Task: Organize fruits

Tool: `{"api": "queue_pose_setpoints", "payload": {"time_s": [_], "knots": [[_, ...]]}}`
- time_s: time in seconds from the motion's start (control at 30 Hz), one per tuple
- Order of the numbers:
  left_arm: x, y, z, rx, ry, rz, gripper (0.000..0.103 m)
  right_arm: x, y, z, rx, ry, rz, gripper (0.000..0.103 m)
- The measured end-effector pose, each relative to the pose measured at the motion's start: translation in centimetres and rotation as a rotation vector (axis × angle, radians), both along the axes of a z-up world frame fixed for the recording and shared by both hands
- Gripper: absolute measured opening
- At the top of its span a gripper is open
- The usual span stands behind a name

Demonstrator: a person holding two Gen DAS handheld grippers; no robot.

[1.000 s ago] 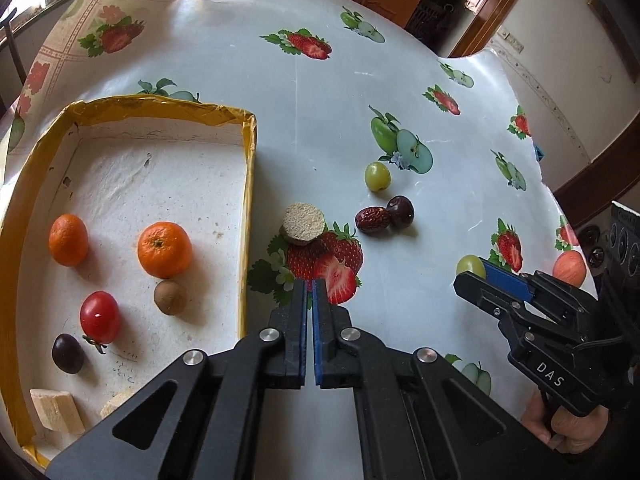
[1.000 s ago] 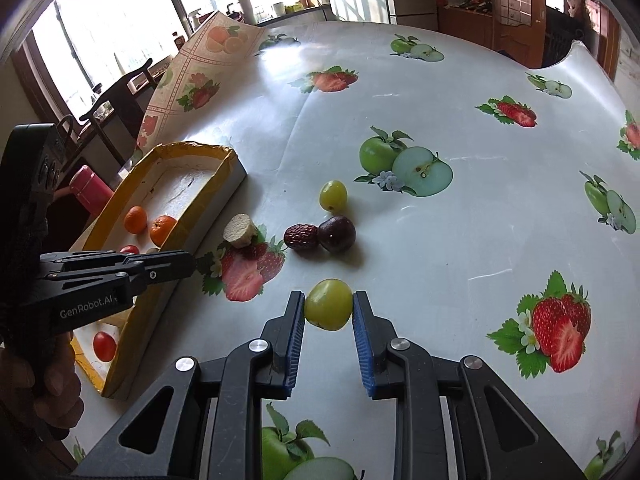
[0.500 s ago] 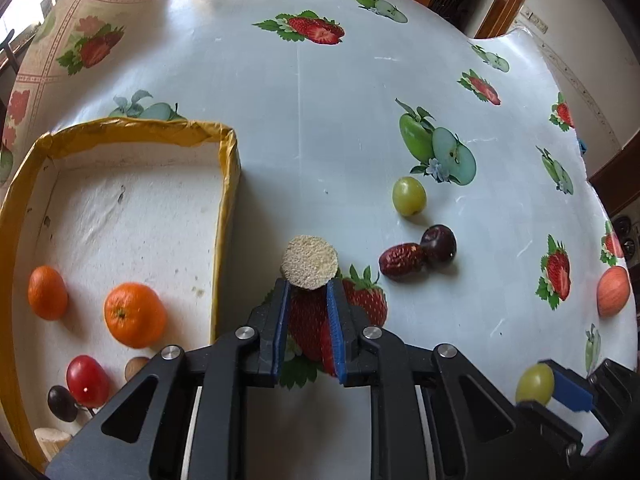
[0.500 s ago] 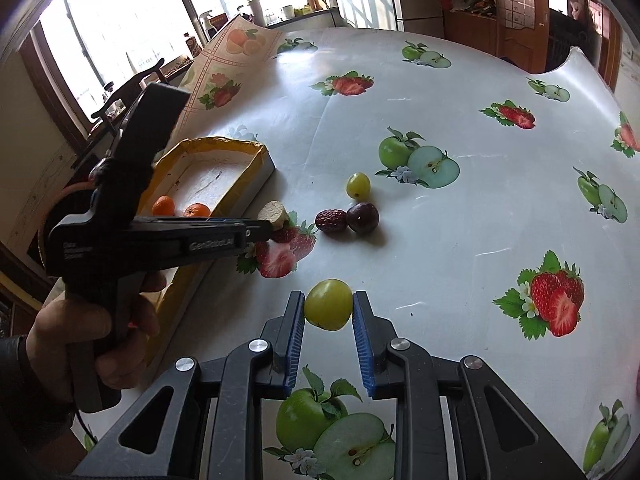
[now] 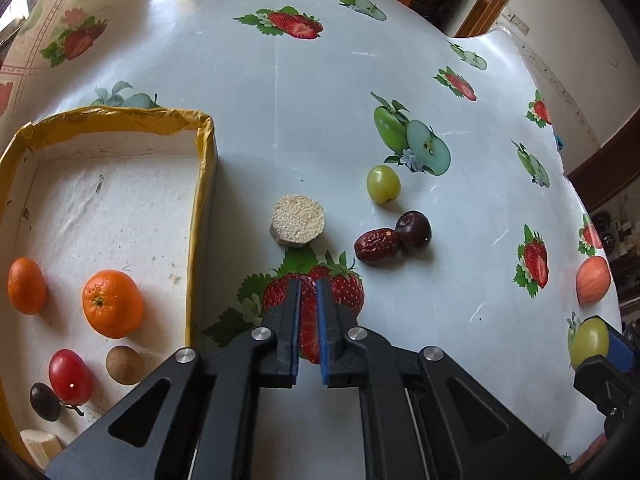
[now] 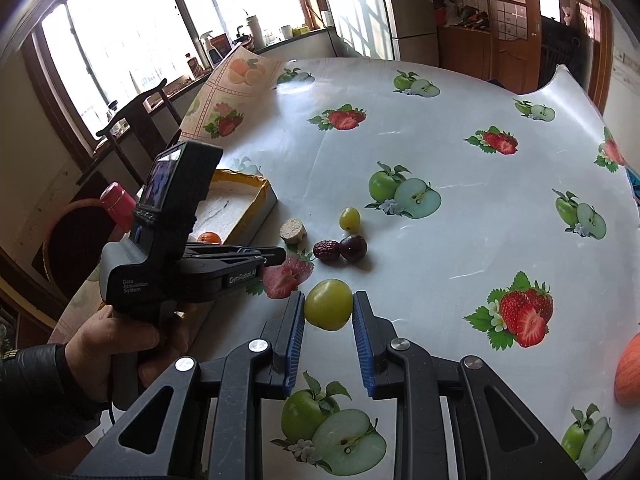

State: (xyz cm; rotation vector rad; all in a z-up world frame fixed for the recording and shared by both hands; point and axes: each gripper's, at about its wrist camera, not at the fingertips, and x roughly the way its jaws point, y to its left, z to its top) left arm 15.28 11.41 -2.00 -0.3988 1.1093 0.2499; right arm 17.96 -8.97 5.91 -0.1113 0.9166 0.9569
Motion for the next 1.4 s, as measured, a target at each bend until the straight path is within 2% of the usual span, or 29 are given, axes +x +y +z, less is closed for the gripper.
{"api": "queue_pose_setpoints", "payload": {"time_s": [0.13, 0.3, 0.47, 0.57, 0.63, 0.77, 0.8, 0.83, 0.87, 0.93, 1.1, 1.4], "knots": [[1.4, -0.3, -0.3, 0.032, 0.020, 0.007, 0.009, -0.6, -0.1, 0.2, 0.009, 0.005, 0.003, 0.024], [3.9, 0.0, -0.5, 0.023, 0.024, 0.041, 0.014, -1.1, -0.2, -0.2, 0.004, 0.012, 0.009, 0.024], [5.3, -0.6, -0.3, 0.019, 0.016, 0.018, 0.037, -1.2, -0.6, -0.5, 0.006, 0.029, -0.001, 0.025], [5.6, -0.7, 0.1, 0.029, 0.001, 0.016, 0.041, -1.2, -0.8, -0.6, 0.007, 0.032, -0.003, 0.025], [5.9, -0.6, -0.2, 0.047, 0.015, 0.019, 0.041, -1.2, -0.8, -0.6, 0.008, 0.032, -0.002, 0.025], [7.0, -0.8, -0.8, 0.133, 0.031, 0.019, 0.040, -1.2, -0.9, -0.6, 0.005, 0.032, -0.004, 0.025], [7.2, -0.9, -0.9, 0.156, 0.033, 0.013, 0.037, -1.2, -1.0, -0.7, 0.004, 0.032, -0.005, 0.025], [7.3, -1.0, -1.0, 0.194, 0.041, 0.011, 0.025, -1.2, -1.1, -0.6, 0.005, 0.033, -0.007, 0.025], [7.4, -1.0, -1.0, 0.213, 0.050, 0.005, 0.025, -1.2, -1.2, -0.6, 0.006, 0.034, -0.008, 0.025], [6.9, -1.1, -0.8, 0.192, 0.047, -0.011, 0.025, -1.2, -1.5, -0.6, 0.006, 0.031, -0.012, 0.025], [3.8, -2.9, 1.5, 0.250, 0.046, -0.038, 0.025, -0.8, -1.8, 0.1, 0.018, 0.022, -0.021, 0.024], [-2.6, -2.2, 6.3, 0.264, 0.026, 0.007, 0.025, -0.9, 0.1, 3.2, 0.053, -0.012, -0.011, 0.024]]}}
